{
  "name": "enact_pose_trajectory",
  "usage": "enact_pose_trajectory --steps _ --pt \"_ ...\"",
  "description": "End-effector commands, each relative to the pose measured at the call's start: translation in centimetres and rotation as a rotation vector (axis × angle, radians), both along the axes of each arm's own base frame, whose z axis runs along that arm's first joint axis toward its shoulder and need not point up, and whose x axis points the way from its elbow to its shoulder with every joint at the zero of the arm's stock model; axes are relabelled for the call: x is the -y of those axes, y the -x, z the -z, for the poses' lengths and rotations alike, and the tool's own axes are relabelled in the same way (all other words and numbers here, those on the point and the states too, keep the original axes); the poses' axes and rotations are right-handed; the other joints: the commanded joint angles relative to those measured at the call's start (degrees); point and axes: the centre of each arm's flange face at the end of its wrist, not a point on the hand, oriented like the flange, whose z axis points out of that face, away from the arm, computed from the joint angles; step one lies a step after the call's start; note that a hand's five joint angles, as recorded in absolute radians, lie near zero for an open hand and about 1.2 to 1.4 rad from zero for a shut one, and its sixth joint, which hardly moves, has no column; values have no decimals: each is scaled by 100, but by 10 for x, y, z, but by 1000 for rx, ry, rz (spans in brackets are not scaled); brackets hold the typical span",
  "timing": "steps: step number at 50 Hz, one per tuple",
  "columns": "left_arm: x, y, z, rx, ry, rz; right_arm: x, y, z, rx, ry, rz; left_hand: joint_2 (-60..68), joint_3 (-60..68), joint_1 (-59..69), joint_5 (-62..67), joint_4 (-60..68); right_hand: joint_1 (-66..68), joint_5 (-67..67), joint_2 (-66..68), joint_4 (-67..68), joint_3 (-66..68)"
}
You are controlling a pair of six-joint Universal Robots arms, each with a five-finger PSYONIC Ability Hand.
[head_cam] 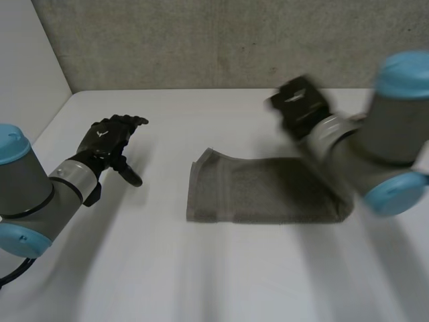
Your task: Fold the towel.
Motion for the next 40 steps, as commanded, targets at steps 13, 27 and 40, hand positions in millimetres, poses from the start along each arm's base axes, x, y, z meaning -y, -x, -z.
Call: enact_pose_trajectory --steps 13,27,40 --pt "-11 13 3 -3 10 46 -68 -47 47 36 -205 -117 -463 -386 -466 -1243 -492 -6572 -6537 -6411 -6686 -6645" --pt "-56 71 -28 -41 91 233 -47 59 49 160 -324 120 -363 -285 -365 -1142 -391 -6572 -6537 -6411 -6686 -6645" --pt "-78 121 6 -17 48 366 -39 91 98 151 -380 201 -329 -252 -331 -1109 -357 -6572 -6537 -6411 -6686 -6645"
